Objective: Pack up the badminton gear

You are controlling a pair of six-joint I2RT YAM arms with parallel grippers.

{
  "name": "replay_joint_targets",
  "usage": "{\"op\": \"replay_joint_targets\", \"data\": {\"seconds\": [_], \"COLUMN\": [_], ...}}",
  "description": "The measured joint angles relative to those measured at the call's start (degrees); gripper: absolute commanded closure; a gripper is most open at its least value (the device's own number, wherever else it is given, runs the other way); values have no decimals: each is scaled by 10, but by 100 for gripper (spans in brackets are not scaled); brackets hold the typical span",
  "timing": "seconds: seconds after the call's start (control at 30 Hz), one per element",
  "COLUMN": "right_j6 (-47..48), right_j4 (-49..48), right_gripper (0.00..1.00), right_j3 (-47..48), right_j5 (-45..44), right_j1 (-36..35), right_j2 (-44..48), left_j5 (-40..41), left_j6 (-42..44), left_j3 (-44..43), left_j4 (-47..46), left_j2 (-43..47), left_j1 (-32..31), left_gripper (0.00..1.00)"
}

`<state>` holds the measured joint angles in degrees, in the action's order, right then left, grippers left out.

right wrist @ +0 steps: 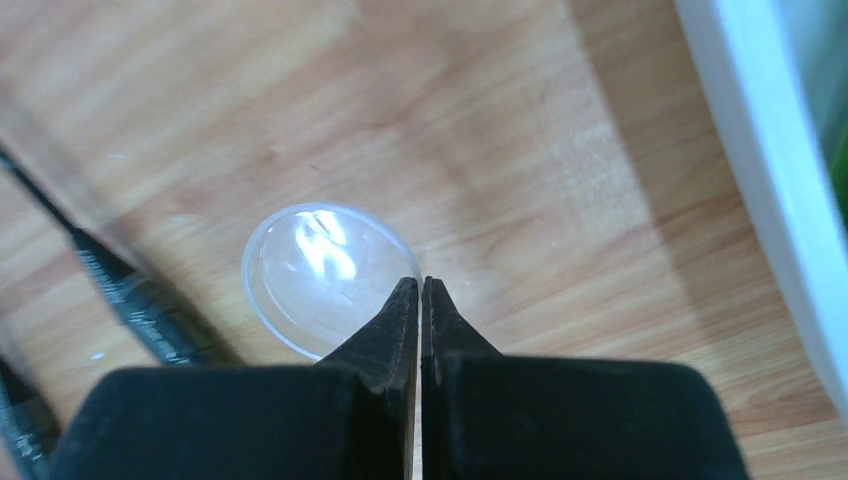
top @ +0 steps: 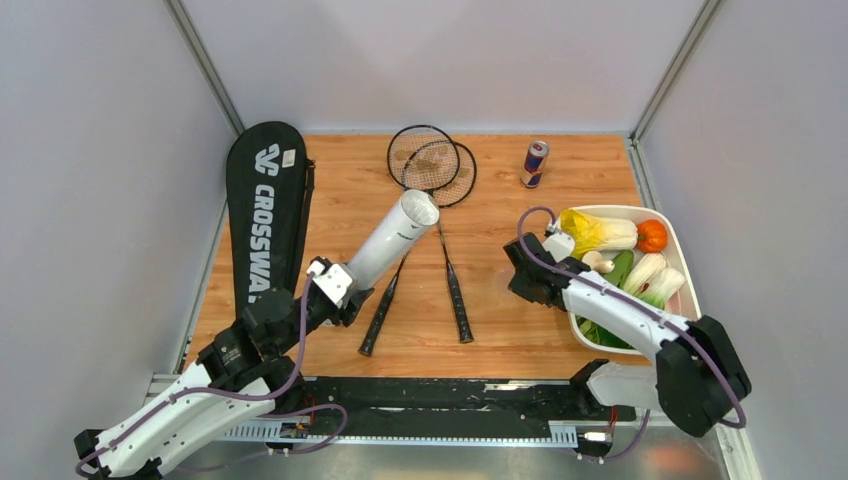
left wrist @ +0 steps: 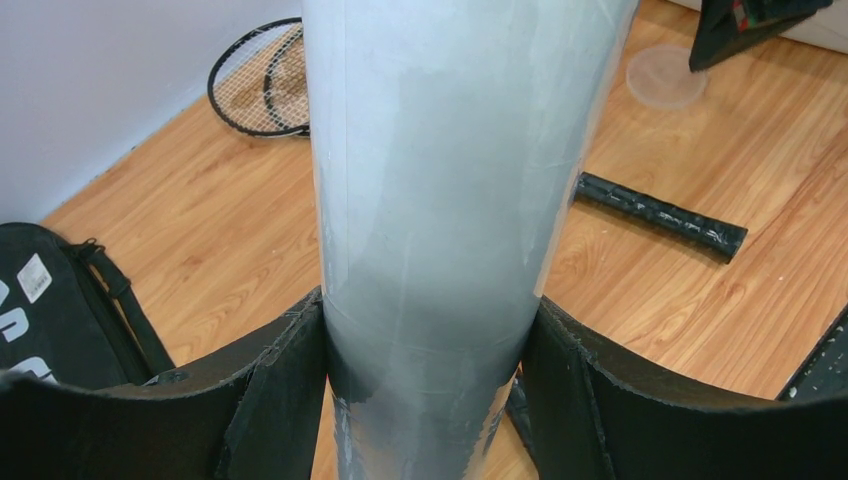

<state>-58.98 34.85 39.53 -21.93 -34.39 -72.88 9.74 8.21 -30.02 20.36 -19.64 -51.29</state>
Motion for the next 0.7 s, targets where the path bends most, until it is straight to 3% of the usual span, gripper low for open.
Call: {"op": "replay_joint_targets", "data": {"seconds": [0.17,0.3,0.7], "right_j6": [86,181,398], "right_j4": [-26,-63,-116], "right_gripper": [100,100,100], "right_j3": [32,88,274], "right_j5": [-16,28,356], "right_j1": [8,29,49], "right_j2": [78,115,181], "left_j5": [-2,-6,-20], "left_j6": [0,0,24], "left_j3": [0,0,4], "left_j4": [1,1,4], "left_j2": [-14,-19,-36], "left_j1": [0,0,0], "left_gripper": [37,37,37]}}
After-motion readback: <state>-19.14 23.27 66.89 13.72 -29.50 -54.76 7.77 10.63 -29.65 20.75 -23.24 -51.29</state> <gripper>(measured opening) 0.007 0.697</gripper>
